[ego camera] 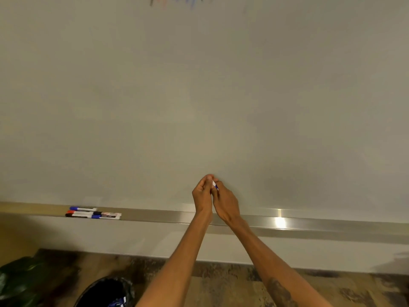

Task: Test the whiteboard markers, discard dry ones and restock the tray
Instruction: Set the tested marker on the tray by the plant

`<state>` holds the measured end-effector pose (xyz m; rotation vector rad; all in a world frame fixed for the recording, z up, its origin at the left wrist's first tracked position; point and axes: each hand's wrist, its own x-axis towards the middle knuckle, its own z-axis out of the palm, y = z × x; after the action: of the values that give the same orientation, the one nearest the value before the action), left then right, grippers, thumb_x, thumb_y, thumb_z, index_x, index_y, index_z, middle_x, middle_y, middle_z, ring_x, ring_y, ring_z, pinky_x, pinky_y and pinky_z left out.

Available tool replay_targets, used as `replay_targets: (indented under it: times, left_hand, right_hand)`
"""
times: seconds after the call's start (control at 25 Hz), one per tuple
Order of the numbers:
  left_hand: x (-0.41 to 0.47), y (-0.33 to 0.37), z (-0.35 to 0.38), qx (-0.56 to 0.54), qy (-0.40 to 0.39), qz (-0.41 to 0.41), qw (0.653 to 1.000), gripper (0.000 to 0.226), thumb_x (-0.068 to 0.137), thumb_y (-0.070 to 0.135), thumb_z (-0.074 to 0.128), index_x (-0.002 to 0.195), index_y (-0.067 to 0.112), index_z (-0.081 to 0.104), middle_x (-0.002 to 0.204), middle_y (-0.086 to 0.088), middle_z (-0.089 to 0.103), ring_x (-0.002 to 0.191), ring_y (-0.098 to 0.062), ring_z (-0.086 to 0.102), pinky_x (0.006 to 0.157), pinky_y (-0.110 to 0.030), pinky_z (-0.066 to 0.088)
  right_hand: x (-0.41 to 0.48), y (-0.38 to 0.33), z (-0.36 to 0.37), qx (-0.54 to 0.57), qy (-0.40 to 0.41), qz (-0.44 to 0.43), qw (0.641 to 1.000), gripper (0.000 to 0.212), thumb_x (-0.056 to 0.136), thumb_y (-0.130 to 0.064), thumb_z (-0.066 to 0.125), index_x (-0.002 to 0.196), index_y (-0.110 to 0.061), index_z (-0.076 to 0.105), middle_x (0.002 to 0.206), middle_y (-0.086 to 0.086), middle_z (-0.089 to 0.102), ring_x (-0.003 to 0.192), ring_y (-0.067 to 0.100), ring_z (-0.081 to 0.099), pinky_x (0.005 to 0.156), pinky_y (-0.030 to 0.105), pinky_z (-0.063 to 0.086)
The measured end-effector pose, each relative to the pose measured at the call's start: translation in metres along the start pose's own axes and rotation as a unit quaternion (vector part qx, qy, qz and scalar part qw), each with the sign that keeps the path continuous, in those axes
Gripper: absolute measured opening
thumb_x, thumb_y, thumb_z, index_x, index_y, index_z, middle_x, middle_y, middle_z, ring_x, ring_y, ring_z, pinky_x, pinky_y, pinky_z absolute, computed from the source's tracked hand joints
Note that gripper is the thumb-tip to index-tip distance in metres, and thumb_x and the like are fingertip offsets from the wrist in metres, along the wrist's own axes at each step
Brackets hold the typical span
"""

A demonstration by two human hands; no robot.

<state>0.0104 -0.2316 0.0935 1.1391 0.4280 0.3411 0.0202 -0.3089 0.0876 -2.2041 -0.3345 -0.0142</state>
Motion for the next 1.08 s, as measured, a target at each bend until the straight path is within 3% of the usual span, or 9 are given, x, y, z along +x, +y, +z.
replay_targets:
  times: [0.24, 0.36, 0.44, 0.52, 0.6, 0.72, 0.8, 0.88, 1.08]
  left_hand:
    - [0.012, 0.085, -0.009, -0.065, -0.007, 0.076, 0.995, 0.018, 0.102, 0.023, 0.054, 0.102, 0.018, 0.072, 0.084, 0.006, 0.075, 0.087, -0.011, 0.069, 0.081, -0.022, 0.056]
    - [0.018, 0.136, -0.006, -0.070, -0.011, 0.174, 0.982, 0.023, 0.103, 0.025, 0.051, 0.108, 0.014, 0.070, 0.095, -0.005, 0.076, 0.099, -0.020, 0.071, 0.091, -0.031, 0.055]
    - [0.023, 0.168, -0.004, -0.067, -0.005, 0.239, 0.969, 0.024, 0.104, 0.026, 0.049, 0.111, 0.014, 0.068, 0.099, -0.008, 0.076, 0.104, -0.024, 0.069, 0.096, -0.035, 0.054]
    - [0.028, 0.196, -0.003, -0.063, 0.003, 0.290, 0.955, 0.024, 0.103, 0.028, 0.051, 0.113, 0.012, 0.067, 0.099, -0.008, 0.075, 0.105, -0.023, 0.069, 0.099, -0.037, 0.052]
    - [0.032, 0.220, 0.000, -0.060, 0.026, 0.326, 0.943, 0.022, 0.101, 0.027, 0.055, 0.114, 0.012, 0.067, 0.101, -0.005, 0.075, 0.107, -0.021, 0.068, 0.101, -0.036, 0.051]
    - [0.037, 0.252, 0.008, -0.070, 0.064, 0.362, 0.927, 0.022, 0.095, 0.022, 0.065, 0.113, 0.012, 0.070, 0.110, -0.001, 0.073, 0.111, -0.010, 0.066, 0.097, -0.025, 0.051]
    - [0.044, 0.270, 0.016, -0.050, 0.063, 0.406, 0.910, 0.026, 0.093, 0.023, 0.068, 0.115, 0.010, 0.071, 0.116, 0.001, 0.072, 0.114, -0.009, 0.065, 0.100, -0.029, 0.052]
    - [0.054, 0.281, 0.025, -0.008, 0.047, 0.461, 0.886, 0.028, 0.096, 0.022, 0.064, 0.119, 0.008, 0.070, 0.125, -0.005, 0.069, 0.124, -0.013, 0.060, 0.108, -0.034, 0.047]
    - [0.079, 0.298, 0.045, 0.092, -0.001, 0.528, 0.844, 0.037, 0.100, 0.022, 0.056, 0.132, 0.004, 0.060, 0.151, -0.010, 0.046, 0.148, -0.026, 0.030, 0.115, -0.012, 0.025]
  right_hand:
    - [0.024, -0.070, -0.013, 0.131, -0.024, -0.088, 0.987, 0.037, 0.106, -0.031, 0.037, 0.141, -0.023, 0.050, 0.129, -0.003, 0.063, 0.113, 0.010, 0.060, 0.102, 0.028, 0.047]
    - [0.028, -0.104, -0.020, 0.201, -0.002, -0.095, 0.975, 0.032, 0.105, -0.027, 0.043, 0.131, -0.017, 0.058, 0.102, -0.012, 0.062, 0.086, -0.001, 0.058, 0.082, 0.021, 0.049]
    - [0.032, -0.123, -0.029, 0.271, 0.017, -0.066, 0.960, 0.030, 0.104, -0.024, 0.045, 0.130, -0.021, 0.058, 0.088, -0.006, 0.057, 0.071, 0.004, 0.053, 0.068, 0.023, 0.047]
    - [0.037, -0.143, -0.043, 0.317, 0.047, -0.082, 0.944, 0.039, 0.104, -0.021, 0.046, 0.143, -0.025, 0.046, 0.088, 0.003, 0.057, 0.069, 0.011, 0.056, 0.066, 0.024, 0.052]
    - [0.040, -0.166, -0.064, 0.373, 0.084, -0.113, 0.917, 0.044, 0.102, -0.016, 0.052, 0.144, -0.025, 0.046, 0.094, 0.009, 0.062, 0.072, 0.020, 0.064, 0.073, 0.028, 0.058]
    - [0.044, -0.199, -0.093, 0.474, 0.106, -0.128, 0.864, 0.022, 0.097, -0.007, 0.057, 0.118, -0.012, 0.063, 0.096, 0.015, 0.068, 0.083, 0.030, 0.072, 0.079, 0.036, 0.059]
    - [0.048, -0.214, -0.108, 0.521, 0.098, -0.134, 0.837, 0.016, 0.098, -0.007, 0.055, 0.110, -0.008, 0.067, 0.101, 0.017, 0.068, 0.093, 0.034, 0.072, 0.084, 0.038, 0.059]
    - [0.053, -0.225, -0.121, 0.558, 0.075, -0.135, 0.816, 0.022, 0.101, -0.011, 0.049, 0.114, -0.011, 0.066, 0.112, 0.017, 0.068, 0.103, 0.033, 0.070, 0.091, 0.041, 0.057]
    - [0.066, -0.241, -0.144, 0.611, 0.024, -0.155, 0.776, 0.033, 0.105, -0.015, 0.037, 0.126, -0.024, 0.061, 0.125, 0.007, 0.066, 0.120, 0.028, 0.062, 0.100, 0.043, 0.051]
